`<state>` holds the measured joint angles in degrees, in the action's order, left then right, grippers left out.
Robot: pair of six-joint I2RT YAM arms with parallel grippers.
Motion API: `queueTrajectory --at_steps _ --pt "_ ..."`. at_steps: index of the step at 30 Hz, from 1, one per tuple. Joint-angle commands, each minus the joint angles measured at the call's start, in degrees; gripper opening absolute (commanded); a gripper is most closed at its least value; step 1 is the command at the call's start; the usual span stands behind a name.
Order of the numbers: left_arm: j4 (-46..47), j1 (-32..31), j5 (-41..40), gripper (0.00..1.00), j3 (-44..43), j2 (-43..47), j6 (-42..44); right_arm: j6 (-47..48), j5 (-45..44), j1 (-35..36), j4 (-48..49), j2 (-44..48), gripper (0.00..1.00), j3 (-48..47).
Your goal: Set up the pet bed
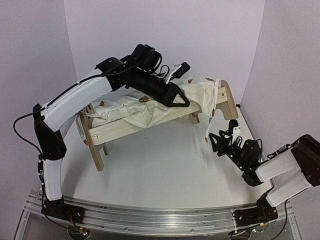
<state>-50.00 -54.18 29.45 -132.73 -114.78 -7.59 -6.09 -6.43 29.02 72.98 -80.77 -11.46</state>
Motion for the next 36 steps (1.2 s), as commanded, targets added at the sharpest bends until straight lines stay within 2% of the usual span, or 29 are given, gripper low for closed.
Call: queueTrajectory --at_steps 1,6,11,15,19,23,26,29,33,36 --pt "16.31 -1.05 3.75 0.0 -3.5 4.87 3.59 -0.29 0.39 0.32 9.77 -1.92 0.58 -5.34" --pt "16.81 -1.01 3.07 0.0 -3.71 4.65 1.04 -3.15 0.99 0.31 9.81 -2.64 0.54 -7.45" --pt "16.94 -1.01 -0.91 0.0 -4.82 4.77 0.33 -4.0 -4.78 0.3 9.09 3.05 0.52 -1.19" --pt "16.99 -0.93 -6.01 0.0 -4.91 4.88 1.61 -5.61 -7.12 0.27 4.1 7.75 0.48 4.37" --pt "17.5 -0.84 -6.49 0.0 -5.17 4.74 2.16 -5.23 -5.23 0.41 -5.45 14.41 0.46 6.59" --pt "17.85 -0.84 -6.16 0.0 -5.33 4.49 2.37 0.51 -1.58 2.61 -25.53 23.57 0.44 2.39" --pt "17.78 -0.84 -6.14 0.0 -5.07 4.69 2.72 4.87 -1.22 4.64 -33.23 29.38 0.44 0.43" --pt "17.82 -0.84 -5.8 0.0 -4.83 4.74 2.84 10.13 -2.68 6.62 -41.27 31.16 0.4 -4.27" --pt "17.9 -0.84 -4.99 0.0 -4.89 4.41 2.7 16.78 -5.7 10.11 -42.54 27.94 0.35 -9.89" --pt "17.84 -0.84 -4.79 0.0 -4.86 4.52 2.75 19.78 -8.42 10.89 -38.9 23.75 0.34 -12.31"
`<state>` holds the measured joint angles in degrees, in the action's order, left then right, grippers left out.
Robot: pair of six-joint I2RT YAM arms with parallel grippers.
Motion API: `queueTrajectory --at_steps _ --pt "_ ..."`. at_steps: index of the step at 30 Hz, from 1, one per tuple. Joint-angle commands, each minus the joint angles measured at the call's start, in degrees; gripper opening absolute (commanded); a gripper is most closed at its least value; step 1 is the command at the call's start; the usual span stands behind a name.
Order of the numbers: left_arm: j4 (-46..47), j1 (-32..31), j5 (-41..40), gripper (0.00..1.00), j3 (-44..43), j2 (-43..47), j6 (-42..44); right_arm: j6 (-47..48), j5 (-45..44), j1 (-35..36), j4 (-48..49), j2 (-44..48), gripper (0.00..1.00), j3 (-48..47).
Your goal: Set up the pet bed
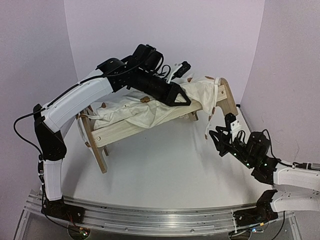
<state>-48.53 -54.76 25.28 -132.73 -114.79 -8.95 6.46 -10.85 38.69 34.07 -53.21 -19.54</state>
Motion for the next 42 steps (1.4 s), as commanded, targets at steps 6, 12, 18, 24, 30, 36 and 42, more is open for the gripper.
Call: queueTrajectory --at_steps 6,12,18,24,30,36,42 --pt "16.44 -0.25 0.17 0.0 -4.72 4.86 4.03 9.03 -12.69 1.27 10.05 -12.18 0.35 -6.37" --pt "16.59 -0.26 1.59 0.0 -4.68 5.04 3.87 7.86 -16.01 1.23 19.39 -19.79 0.44 -7.85" --pt "16.72 -0.24 3.03 0.0 -4.24 5.14 3.52 7.89 -17.39 1.28 22.73 -24.11 0.5 -10.88" --pt "17.06 -0.24 4.76 0.0 -4.12 5.13 3.01 7.71 -20.46 1.28 25.8 -28.56 0.52 -12.73" --pt "16.93 0.11 5.54 0.0 -4.0 5.43 2.7 5.86 -23.76 1.22 29.74 -32.62 0.22 -12.86" --pt "17.06 1.68 3.38 0.0 1.94 7.55 7.06 -2.15 -20.17 1.32 22.35 -25.96 0.0 -6.87" --pt "18.39 3.77 0.54 0.0 10.24 9.22 14.57 -18.4 -7.37 1.46 -9.04 -11.59 0.0 -5.96"
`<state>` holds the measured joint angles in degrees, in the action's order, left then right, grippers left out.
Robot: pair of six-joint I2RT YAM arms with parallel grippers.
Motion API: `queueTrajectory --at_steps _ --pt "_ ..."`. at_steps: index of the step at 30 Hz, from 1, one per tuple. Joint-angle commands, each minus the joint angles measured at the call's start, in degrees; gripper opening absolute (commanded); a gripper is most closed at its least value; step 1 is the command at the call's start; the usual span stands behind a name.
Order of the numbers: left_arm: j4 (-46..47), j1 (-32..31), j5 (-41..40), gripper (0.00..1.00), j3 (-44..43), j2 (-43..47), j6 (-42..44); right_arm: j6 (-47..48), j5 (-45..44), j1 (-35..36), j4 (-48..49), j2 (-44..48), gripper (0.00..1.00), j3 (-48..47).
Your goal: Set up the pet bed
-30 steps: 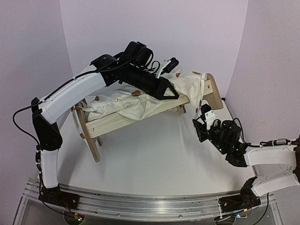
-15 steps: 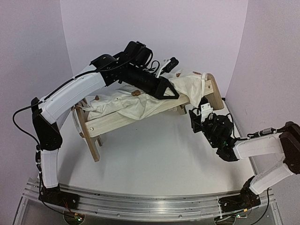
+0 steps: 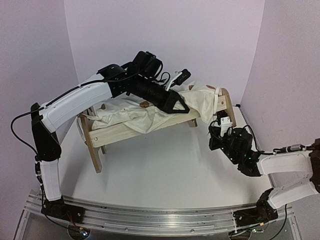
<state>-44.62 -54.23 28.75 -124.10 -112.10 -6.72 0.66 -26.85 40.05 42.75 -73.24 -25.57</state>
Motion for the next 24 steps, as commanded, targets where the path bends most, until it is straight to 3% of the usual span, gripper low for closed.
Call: queueTrajectory --at_steps 1,5,8,18,24 --pt "15.0 3.5 -3.34 0.0 2.36 6.54 13.29 -14.53 10.39 0.31 -21.67 10.63 0.0 0.61" --pt "15.95 5.16 -3.65 0.0 3.85 6.0 15.26 -21.94 14.92 1.79 -37.82 17.86 0.0 2.23" --pt "15.88 5.87 -3.26 0.0 4.98 5.55 16.93 -24.92 19.03 3.0 -43.61 19.75 0.0 2.69" --pt "17.29 7.53 -3.38 0.0 22.97 8.61 30.97 -29.52 38.3 7.09 -55.23 12.27 0.0 -3.0" --pt "20.88 7.56 -3.62 0.0 37.79 12.5 41.13 -32.3 42.04 9.16 -54.75 10.47 0.0 -4.31"
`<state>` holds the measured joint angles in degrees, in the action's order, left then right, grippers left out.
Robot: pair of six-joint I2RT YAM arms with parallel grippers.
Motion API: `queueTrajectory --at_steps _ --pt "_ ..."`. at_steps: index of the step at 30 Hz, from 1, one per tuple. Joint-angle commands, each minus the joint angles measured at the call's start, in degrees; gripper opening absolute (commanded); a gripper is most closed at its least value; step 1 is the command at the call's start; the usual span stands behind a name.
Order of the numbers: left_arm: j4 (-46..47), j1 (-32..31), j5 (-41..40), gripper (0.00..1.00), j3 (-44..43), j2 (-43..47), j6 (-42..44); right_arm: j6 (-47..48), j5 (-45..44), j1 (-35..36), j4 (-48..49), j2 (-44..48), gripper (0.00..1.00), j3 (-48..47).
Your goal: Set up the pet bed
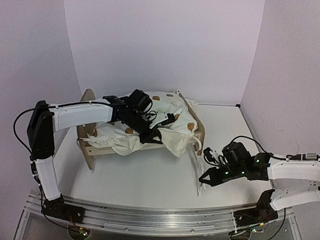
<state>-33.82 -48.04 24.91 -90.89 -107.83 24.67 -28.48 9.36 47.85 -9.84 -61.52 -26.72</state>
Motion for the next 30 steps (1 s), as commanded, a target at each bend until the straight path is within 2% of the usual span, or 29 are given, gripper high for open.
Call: queueTrajectory --at_steps 1,8,10,14,15,17,20,23,25,26,28,30 --pt "10.57 1.37 0.15 0.0 6.45 8.59 10.72 -3.88 6.06 1.71 -2.04 -2.06 0.0 -3.43" --pt "13.78 1.37 0.43 0.0 16.57 10.15 15.89 -9.27 8.98 4.4 -1.94 -8.46 0.0 -6.49" --pt "13.46 1.37 1.4 0.05 17.86 10.53 17.47 -10.7 10.2 4.52 -1.94 -9.96 0.0 -7.76" --pt "12.03 1.37 5.09 0.53 19.74 13.21 21.2 -14.97 13.18 4.53 -1.99 -13.1 0.0 -9.98" --pt "11.96 1.37 6.06 0.63 20.21 14.24 22.21 -16.25 13.75 4.52 -2.03 -13.72 0.0 -10.39" --pt "12.51 1.38 8.37 0.75 21.25 16.9 23.69 -19.15 14.38 4.51 -2.15 -14.32 0.0 -10.72" --pt "14.3 1.36 12.47 0.81 22.83 21.19 24.84 -22.21 14.0 4.49 -5.89 -14.69 0.0 -9.99" --pt "16.11 1.33 15.76 0.82 25.24 25.02 23.26 -23.65 10.68 4.49 -12.97 -15.48 0.0 -8.51" --pt "17.74 1.0 18.01 0.82 27.06 26.57 20.75 -26.02 8.58 4.5 -14.34 -16.02 0.01 -7.0" --pt "18.49 0.53 18.59 0.82 28.27 27.3 19.56 -27.11 7.95 4.51 -14.21 -16.36 0.07 -6.59" --pt "19.99 -1.06 18.63 0.82 30.95 28.47 18.0 -27.68 6.39 4.52 -14.34 -16.65 0.25 -6.41" --pt "21.42 -2.62 18.43 0.81 33.23 29.48 16.69 -27.95 5.21 4.51 -15.08 -15.84 0.34 -6.19"
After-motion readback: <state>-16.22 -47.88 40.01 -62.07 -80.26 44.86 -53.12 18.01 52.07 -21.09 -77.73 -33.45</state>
